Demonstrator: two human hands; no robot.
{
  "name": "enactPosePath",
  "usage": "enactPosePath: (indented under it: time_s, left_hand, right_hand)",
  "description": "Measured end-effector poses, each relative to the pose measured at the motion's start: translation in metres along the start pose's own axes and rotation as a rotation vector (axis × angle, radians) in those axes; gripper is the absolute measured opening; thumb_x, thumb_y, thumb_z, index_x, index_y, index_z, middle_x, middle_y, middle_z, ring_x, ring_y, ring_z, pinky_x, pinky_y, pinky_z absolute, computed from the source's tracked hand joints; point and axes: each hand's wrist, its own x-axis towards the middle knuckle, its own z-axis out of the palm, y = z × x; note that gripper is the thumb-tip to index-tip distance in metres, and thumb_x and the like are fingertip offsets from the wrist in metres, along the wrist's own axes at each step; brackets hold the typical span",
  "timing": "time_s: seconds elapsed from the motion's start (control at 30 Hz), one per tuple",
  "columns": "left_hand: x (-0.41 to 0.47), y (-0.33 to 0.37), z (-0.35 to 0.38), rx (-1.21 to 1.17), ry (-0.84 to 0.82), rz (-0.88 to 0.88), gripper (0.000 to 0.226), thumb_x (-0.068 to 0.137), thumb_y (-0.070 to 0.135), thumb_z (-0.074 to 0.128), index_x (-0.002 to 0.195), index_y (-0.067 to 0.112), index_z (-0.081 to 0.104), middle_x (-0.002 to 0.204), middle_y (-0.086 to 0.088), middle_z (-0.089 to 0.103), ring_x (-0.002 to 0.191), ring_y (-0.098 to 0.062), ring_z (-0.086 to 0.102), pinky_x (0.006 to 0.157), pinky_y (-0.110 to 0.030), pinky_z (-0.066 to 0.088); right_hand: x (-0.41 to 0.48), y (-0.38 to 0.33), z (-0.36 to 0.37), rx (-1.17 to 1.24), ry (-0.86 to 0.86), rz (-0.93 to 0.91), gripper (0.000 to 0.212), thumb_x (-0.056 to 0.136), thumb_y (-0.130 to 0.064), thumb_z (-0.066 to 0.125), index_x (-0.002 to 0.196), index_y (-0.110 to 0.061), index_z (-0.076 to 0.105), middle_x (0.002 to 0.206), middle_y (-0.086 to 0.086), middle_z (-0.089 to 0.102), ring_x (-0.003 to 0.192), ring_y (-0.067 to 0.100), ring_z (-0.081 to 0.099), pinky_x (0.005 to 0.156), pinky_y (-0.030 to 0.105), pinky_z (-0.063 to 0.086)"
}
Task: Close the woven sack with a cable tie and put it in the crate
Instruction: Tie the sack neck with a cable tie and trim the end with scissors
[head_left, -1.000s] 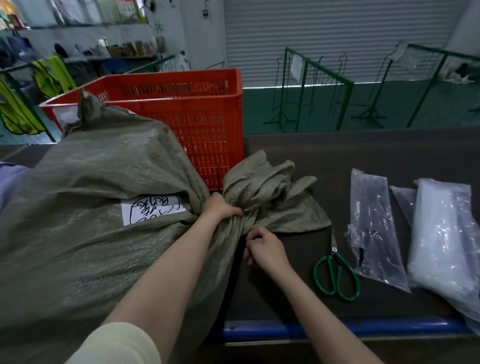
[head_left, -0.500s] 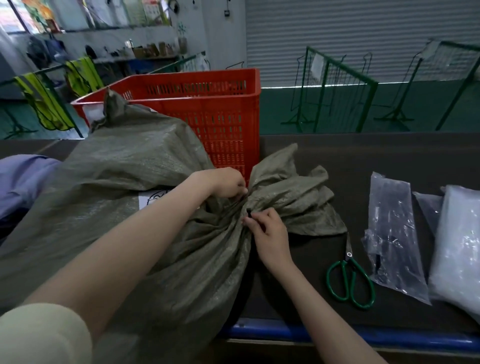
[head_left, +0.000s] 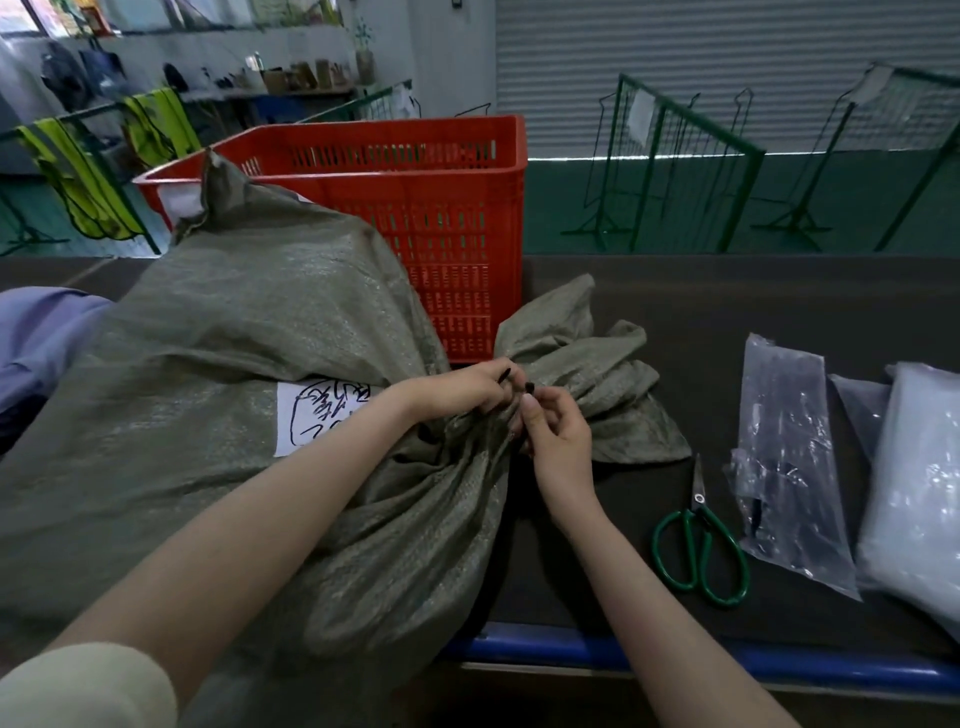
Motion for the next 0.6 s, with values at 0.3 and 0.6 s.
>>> enactPosePath:
  time_s: [0.3,0.6]
  left_hand:
    - [-0.006,-0.01,0.009,0.217,-0.181,0.05,0.066,0.068,-0.008,0.037,0.119,0.026,0.014,0.132,-0.017,0.036,0.127,-0.036,0.044,0.102,-0.051,0.041]
    - [-0.003,-0.015,0.002,-0.009,-0.042,0.067,0.013,0.096,0.017,0.038,0.093,0.021,0.051,0.093,0.003,0.056,0.085,-0.003,0.056,0.084,-0.018,0.042]
  right_hand:
    - [-0.001,-0.003,0.006,-0.091,0.064,0.029,0.012,0.085,-0.017,0.065,0.092,-0.026,0.063,0.088,-0.001,0.067,0.09,0.016,0.064,0.087,0.035,0.051]
    - [-0.002,0.004,-0.001,-0.027,0.136,0.021,0.016,0.09,-0.01,0.058,0.08,-0.019,0.066,0.08,0.002,0.067,0.078,0.013,0.063,0.069,0.019,0.053]
